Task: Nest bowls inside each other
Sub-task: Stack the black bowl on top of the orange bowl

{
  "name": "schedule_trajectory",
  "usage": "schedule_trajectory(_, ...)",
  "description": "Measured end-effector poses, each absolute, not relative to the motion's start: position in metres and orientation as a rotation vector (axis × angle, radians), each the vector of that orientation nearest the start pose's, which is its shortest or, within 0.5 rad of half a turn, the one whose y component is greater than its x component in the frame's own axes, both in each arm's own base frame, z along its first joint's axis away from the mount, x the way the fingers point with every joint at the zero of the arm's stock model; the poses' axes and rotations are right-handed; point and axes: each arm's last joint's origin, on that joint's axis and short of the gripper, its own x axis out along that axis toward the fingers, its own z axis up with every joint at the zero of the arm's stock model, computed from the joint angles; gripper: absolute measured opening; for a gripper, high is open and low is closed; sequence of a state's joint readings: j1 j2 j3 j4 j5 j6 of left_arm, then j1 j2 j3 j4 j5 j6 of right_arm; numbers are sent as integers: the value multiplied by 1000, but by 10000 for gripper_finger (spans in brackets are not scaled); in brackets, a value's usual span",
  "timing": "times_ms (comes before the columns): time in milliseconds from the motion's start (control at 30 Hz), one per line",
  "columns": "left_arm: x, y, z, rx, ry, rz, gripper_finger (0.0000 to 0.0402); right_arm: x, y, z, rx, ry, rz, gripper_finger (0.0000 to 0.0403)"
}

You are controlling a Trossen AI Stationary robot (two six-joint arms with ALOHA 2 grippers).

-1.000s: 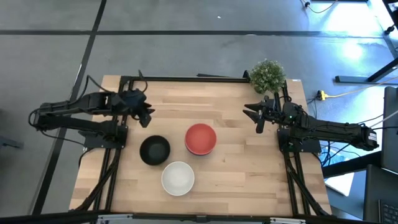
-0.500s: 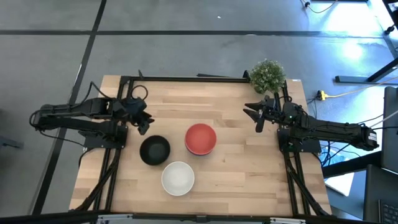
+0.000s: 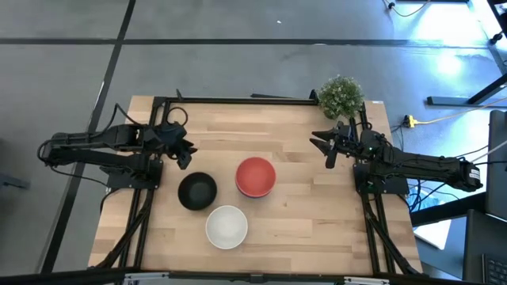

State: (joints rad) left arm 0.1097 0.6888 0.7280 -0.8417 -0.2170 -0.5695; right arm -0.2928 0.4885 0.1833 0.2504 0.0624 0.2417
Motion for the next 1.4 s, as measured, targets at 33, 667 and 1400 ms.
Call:
schedule_trajectory(33,124,20,272,-490,693,528,133,129,-41,206,245,11,-360,158)
schedule_trajectory(667,135,6,255,-575,964,298,133,129,-41,206,256,10,-359,158)
schedule_trajectory(1400,155,-2,225,-473,1264,328,133,129,-41,209,260,-21,-352,158)
